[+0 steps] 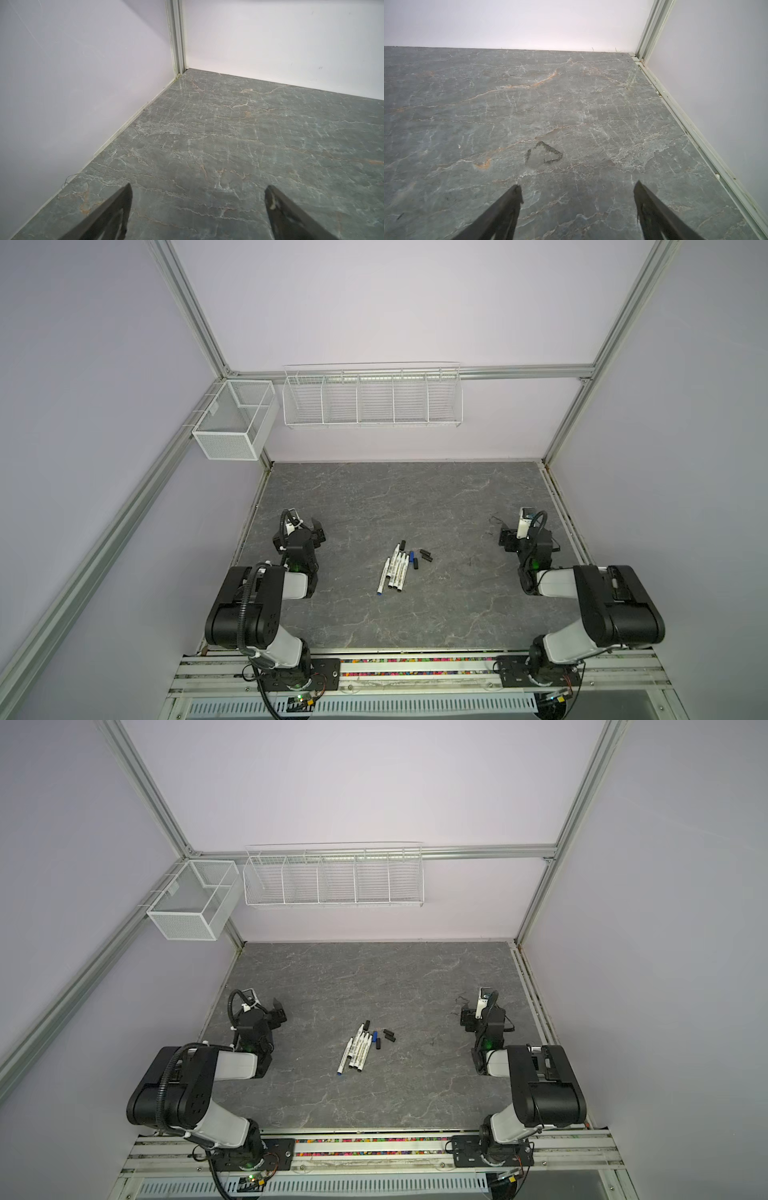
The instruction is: Insert the pens into the pen caps
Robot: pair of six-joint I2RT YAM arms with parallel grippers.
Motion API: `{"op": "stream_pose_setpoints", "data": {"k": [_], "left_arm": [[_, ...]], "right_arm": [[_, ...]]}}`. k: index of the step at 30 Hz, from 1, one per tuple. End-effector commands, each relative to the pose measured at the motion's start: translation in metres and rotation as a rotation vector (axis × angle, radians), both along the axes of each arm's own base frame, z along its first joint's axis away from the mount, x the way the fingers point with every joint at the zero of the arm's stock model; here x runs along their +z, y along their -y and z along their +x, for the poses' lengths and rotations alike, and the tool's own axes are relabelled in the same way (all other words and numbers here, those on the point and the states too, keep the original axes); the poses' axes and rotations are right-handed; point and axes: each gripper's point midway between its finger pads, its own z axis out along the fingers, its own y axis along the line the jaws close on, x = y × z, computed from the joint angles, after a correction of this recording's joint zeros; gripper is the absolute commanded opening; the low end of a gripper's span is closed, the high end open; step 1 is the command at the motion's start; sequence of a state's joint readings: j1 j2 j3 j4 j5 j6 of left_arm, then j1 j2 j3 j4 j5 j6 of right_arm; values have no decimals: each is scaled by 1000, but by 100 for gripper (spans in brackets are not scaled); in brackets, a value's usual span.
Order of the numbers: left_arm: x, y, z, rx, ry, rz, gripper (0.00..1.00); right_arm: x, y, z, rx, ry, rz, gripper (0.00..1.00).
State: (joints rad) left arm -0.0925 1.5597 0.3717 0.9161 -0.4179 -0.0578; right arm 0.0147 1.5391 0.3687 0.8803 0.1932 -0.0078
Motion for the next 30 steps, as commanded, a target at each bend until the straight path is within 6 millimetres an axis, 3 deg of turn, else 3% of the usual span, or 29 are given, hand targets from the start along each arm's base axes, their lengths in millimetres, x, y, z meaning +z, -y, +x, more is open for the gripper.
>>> {"op": "stream_pose_setpoints", "data": {"k": [1, 30], "left_arm": [[9, 0, 4, -4, 30, 3, 99], [9, 0, 4, -3, 29, 3, 99]], "right_arm": [[6, -1, 2, 6, 19, -4, 88], [6, -1, 3, 10, 17, 3, 88]]}}
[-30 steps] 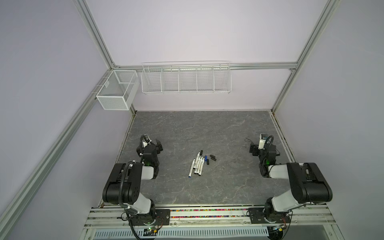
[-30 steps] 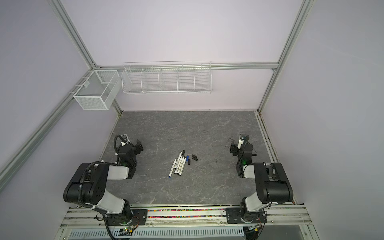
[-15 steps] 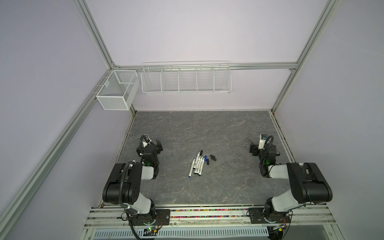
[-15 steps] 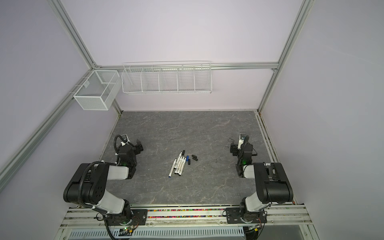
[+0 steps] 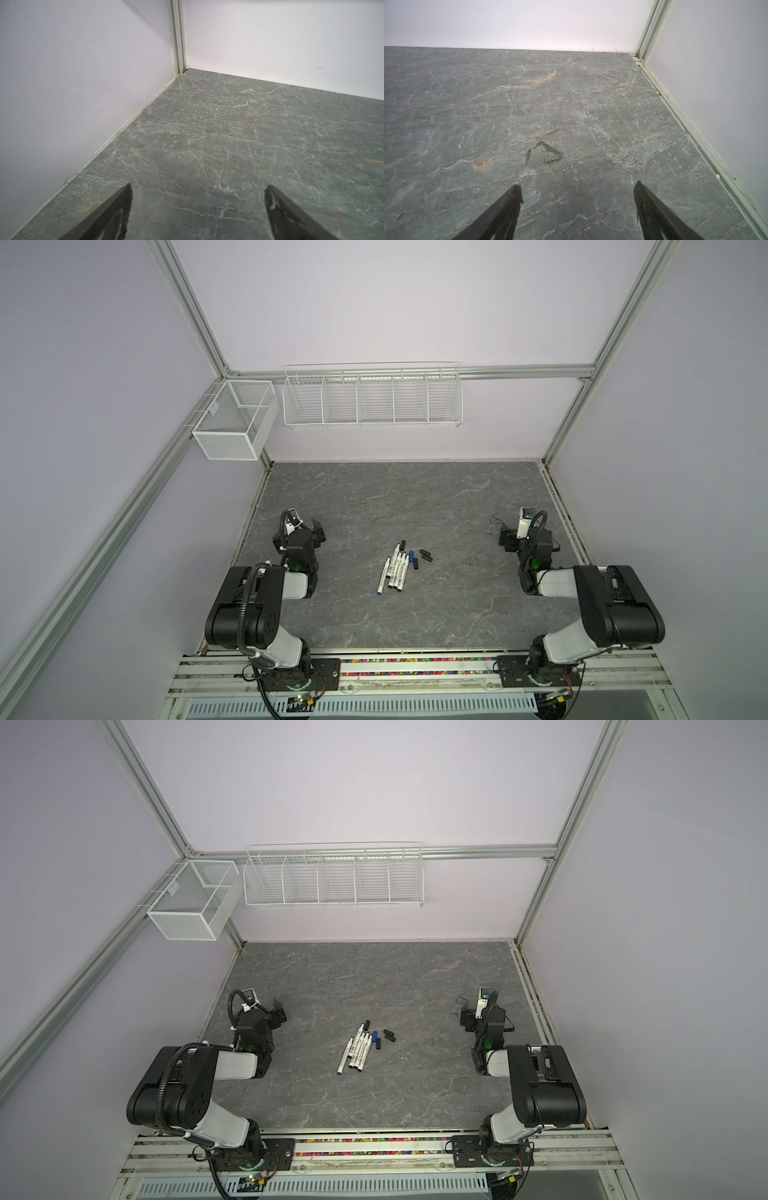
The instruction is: Insert the pens into the pen caps
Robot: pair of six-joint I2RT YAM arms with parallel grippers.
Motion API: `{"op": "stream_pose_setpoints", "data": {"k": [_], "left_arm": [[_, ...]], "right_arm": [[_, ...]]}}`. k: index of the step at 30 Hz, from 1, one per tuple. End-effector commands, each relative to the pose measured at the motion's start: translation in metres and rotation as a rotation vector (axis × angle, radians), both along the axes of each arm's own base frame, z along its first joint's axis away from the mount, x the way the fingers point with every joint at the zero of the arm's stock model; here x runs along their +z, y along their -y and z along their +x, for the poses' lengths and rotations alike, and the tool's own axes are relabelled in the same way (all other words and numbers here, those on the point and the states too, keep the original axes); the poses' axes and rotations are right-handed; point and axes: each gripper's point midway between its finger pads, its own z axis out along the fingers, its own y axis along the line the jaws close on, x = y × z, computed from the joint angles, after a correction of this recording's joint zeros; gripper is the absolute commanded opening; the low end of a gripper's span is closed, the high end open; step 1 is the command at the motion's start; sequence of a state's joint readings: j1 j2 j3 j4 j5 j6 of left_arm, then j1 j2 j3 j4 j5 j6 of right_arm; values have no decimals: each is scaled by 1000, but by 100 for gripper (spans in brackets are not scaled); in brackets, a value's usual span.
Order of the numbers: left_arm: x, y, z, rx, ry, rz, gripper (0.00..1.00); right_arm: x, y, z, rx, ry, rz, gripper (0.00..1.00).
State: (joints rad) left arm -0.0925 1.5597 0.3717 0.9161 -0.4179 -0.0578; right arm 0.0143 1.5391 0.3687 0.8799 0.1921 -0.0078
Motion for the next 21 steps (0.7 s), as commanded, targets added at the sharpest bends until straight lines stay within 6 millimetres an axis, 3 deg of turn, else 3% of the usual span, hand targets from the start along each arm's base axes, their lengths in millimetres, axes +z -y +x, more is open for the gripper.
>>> {"op": "stream_pose_setpoints", "data": {"k": [1, 4, 5, 7, 10, 14, 18, 21], "left_arm": [[9, 0, 4, -5, 29, 4, 99], [8, 0, 4, -4, 24, 2, 99], [10, 1, 5, -9, 33, 5, 99], [22, 10, 11, -60, -14, 15, 99], [47, 11, 19, -43, -180, -11, 99], [65, 19, 7, 45, -184, -36, 99], [57, 61, -21, -2, -240, -149, 99], [47, 106, -52, -116, -278, -178, 99]], "right_arm": [[6, -1, 2, 9, 15, 1, 88], [8, -4, 3, 31, 20, 5, 89], [11, -11, 6, 75, 21, 4, 96], [20, -28, 8, 174, -43, -7, 88], [43, -27, 7, 100, -162, 44, 78], [81, -46, 0, 53, -73, 124, 76], [100, -78, -10, 82, -102, 168, 76], [111, -94, -16, 80, -70, 209, 76]]}}
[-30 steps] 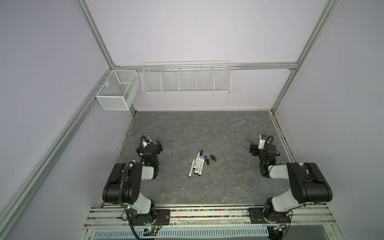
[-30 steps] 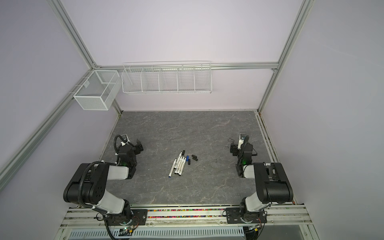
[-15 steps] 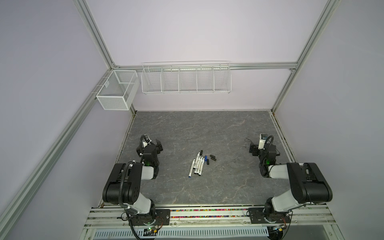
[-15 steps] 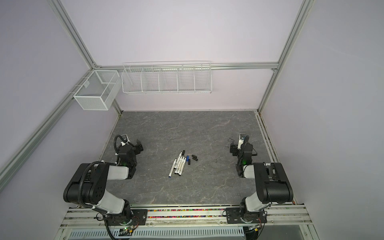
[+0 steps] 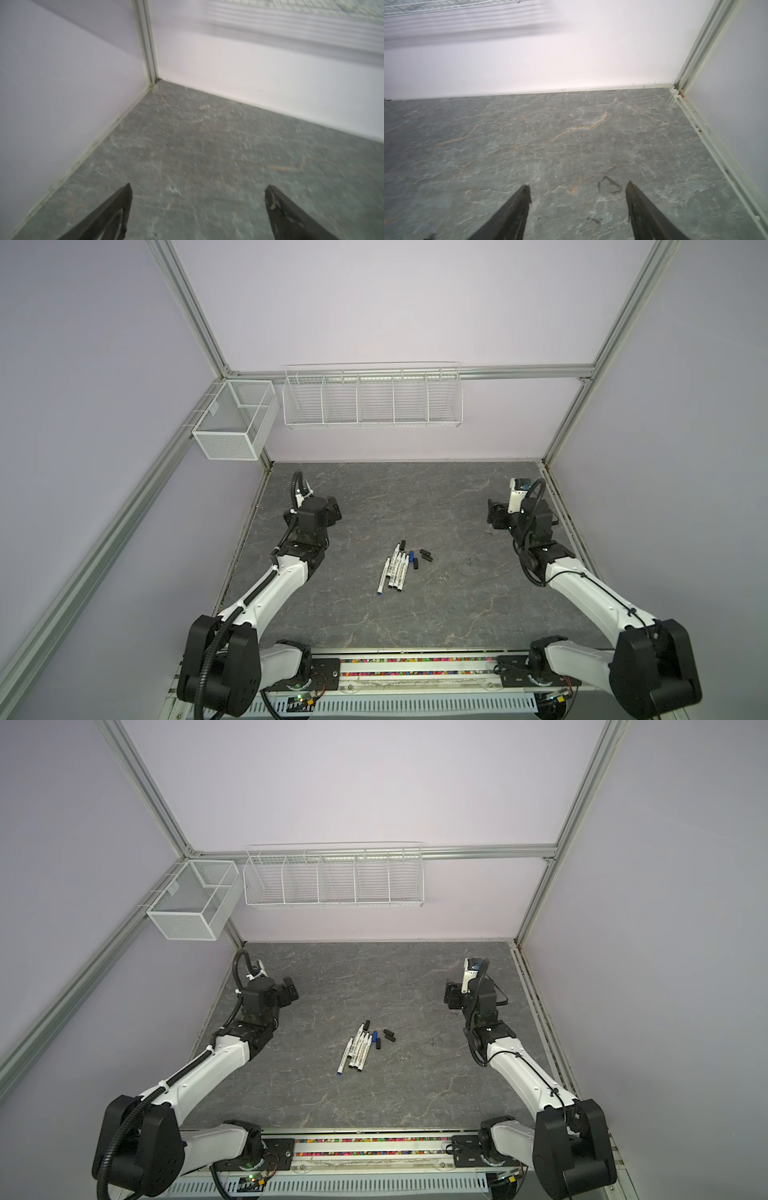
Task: Insert the pens into the pen caps
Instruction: 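Reach the left gripper down to the white markers while the right arm moves forward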
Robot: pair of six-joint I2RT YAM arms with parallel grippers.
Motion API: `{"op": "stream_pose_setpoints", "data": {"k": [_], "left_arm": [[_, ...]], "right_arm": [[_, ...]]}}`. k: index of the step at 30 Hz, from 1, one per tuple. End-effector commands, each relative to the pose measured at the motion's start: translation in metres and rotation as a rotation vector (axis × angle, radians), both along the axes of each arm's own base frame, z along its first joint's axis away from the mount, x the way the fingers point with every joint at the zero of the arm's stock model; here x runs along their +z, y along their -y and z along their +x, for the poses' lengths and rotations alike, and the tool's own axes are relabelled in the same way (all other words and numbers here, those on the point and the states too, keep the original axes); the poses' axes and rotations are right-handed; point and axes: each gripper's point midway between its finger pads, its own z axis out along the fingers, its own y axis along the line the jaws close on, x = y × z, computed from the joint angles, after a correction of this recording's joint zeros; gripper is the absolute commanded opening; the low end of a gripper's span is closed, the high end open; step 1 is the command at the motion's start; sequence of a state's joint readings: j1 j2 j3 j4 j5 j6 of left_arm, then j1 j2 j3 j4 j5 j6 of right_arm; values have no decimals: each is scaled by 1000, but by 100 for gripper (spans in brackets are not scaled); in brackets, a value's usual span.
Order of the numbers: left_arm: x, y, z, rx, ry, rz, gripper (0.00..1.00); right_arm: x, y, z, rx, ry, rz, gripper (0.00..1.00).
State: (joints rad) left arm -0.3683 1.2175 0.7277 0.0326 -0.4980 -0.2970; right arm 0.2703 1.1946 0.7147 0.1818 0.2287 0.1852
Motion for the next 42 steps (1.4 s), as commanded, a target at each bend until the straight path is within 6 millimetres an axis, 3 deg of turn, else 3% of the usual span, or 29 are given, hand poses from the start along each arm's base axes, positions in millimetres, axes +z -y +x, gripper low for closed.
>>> {"op": "stream_pose_setpoints", "data": {"k": [1, 8, 15, 23, 30, 39, 42], "left_arm": [[-43, 27, -52, -36, -175, -13, 99], [-81, 94, -127, -341, -386, -81, 99], [-119, 118, -160, -510, -638, -46, 100], [-127, 138, -154, -593, -668, -29, 80], [-141, 150, -147, -618, -729, 10, 75], [-164, 143, -143, -542, -814, 69, 59], [-169, 135, -141, -488, -835, 103, 49]], "right_arm": [[-10, -1, -13, -77, -71, 64, 76], [-22, -9, 0, -109, -122, 90, 76], [-42, -12, 12, -150, -212, 91, 73], [-49, -17, 10, -160, -243, 93, 70], [-54, -18, 6, -161, -260, 80, 69], [-63, -19, 2, -166, -276, 94, 68], [-65, -21, 1, -162, -282, 98, 67]]}}
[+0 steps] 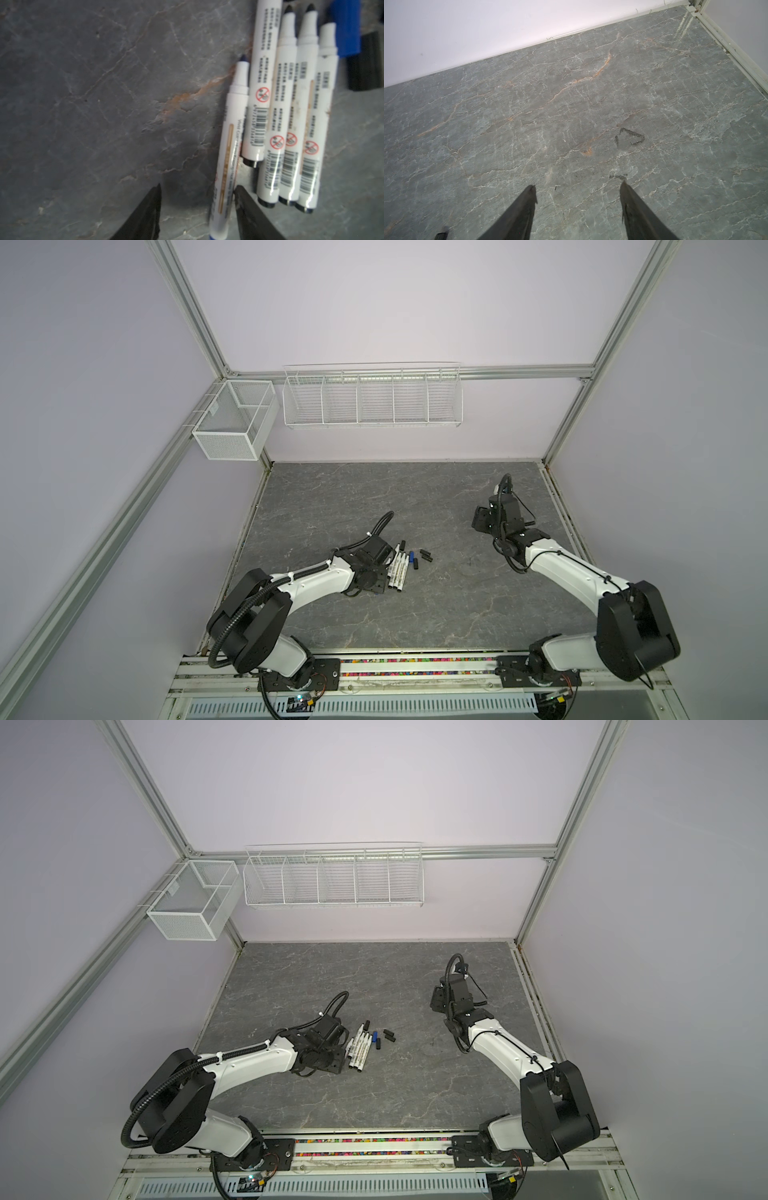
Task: Insert the pens into the pen caps
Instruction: 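Reach the left gripper down to the white markers while the right arm moves forward, then grasp a blue-tipped white marker with the left gripper and lift it upright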
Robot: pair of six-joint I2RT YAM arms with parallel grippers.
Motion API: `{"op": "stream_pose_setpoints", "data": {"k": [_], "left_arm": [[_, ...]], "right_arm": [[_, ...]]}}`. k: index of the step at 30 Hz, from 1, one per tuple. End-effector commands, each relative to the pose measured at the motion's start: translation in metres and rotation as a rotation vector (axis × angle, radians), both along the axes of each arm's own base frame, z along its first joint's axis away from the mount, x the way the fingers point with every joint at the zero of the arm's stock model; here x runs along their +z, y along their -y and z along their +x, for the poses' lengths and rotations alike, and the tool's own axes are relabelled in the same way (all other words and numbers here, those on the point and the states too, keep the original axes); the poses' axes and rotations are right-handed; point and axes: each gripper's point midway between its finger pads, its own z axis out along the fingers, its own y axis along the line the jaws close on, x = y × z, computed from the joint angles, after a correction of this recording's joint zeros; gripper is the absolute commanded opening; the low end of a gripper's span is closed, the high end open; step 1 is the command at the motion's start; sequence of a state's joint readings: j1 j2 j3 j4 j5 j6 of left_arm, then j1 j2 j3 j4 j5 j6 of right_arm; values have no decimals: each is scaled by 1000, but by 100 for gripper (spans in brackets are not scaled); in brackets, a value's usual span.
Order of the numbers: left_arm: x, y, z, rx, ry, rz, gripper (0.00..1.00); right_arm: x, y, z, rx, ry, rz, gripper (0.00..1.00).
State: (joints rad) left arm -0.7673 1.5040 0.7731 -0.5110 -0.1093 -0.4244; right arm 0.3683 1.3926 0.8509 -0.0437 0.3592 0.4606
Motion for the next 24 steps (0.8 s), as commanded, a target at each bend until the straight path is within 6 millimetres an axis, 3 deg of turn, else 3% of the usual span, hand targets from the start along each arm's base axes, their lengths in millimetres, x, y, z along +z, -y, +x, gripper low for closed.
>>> {"op": "stream_pose_setpoints", "data": {"k": [1, 5, 9, 14, 15, 16, 18, 24], "left_arm": [[3, -9, 7, 56, 9, 73, 46], [-8, -19, 0, 77, -30, 123, 35], [-12, -15, -3, 66, -53, 108, 26], [8, -11, 13, 83, 28, 90, 0], [15, -9, 17, 83, 54, 76, 0], [25, -5, 22, 80, 85, 51, 0], [47, 4, 31, 75, 158, -22, 0], [122, 41, 54, 25, 430, -354, 0]], "right_arm": [[-7, -1, -4, -13, -17, 9, 67], [-7, -3, -4, -8, -20, 16, 67], [-6, -10, -2, 10, -24, 30, 67], [-3, -30, -4, 75, -28, 58, 67], [-4, -37, -5, 105, -34, 66, 67], [-5, -47, -6, 152, -37, 84, 68], [12, -81, -3, 303, -8, 149, 68], [36, -175, -26, 713, -22, 390, 69]]}}
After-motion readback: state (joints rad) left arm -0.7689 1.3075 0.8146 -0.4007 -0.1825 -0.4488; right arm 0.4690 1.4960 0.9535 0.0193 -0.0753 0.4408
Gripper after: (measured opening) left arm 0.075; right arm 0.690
